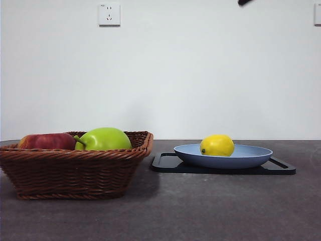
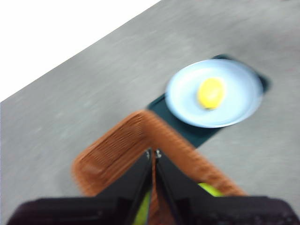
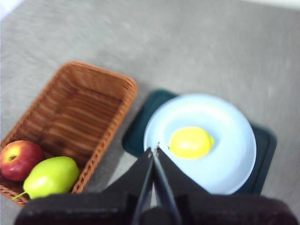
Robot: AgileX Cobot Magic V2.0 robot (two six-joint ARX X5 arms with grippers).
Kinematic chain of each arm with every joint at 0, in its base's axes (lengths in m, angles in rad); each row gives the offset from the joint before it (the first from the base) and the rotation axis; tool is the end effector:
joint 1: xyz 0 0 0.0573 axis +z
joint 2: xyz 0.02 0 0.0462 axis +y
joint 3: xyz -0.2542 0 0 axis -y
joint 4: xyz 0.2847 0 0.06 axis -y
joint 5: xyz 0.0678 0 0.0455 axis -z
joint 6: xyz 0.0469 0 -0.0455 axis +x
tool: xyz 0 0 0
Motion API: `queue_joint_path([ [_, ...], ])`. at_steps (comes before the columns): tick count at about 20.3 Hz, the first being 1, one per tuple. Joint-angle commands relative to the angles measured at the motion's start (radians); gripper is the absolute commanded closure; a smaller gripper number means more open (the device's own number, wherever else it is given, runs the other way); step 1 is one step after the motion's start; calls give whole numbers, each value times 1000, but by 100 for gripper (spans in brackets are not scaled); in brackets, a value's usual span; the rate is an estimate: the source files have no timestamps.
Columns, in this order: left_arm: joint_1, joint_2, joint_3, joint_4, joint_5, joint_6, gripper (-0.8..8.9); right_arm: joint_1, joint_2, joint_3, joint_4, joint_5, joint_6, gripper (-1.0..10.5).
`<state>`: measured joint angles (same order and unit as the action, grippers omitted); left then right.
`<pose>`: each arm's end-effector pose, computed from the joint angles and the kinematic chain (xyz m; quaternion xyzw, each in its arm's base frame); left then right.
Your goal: Take the lemon from the basket,put the lemon in the plate,hand out the plate
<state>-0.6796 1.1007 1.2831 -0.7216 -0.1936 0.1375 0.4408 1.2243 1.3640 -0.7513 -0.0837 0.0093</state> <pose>0.2169 -0.1637 0.3823 0.1766 0.2249 -0.2480 0.9256 0.2706 0.1320 0.3759 -0.0492 0.2974 0.2458 0.9212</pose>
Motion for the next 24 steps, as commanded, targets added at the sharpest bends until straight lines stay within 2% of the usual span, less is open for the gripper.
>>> queue_joint_path([
  [1, 26, 0, -18, 14, 42, 16, 807, 82, -69, -54, 55, 122, -29, 943],
  [4, 72, -53, -134, 99, 39, 7, 807, 163, -201, -193, 163, 225, -38, 943],
  [5, 123, -328, -544, 409, 36, -142, 807, 198, -569, -626, 503, 360, -44, 943],
  [7, 123, -441, -629, 453, 10, -228, 807, 198, -669, -732, 574, 378, -31, 943],
  [11, 123, -559, -664, 441, 12, -242, 807, 193, -727, -780, 532, 399, -24, 943],
  [24, 123, -521, -664, 429, 12, -242, 805, 195, -725, -780, 535, 407, -26, 943],
])
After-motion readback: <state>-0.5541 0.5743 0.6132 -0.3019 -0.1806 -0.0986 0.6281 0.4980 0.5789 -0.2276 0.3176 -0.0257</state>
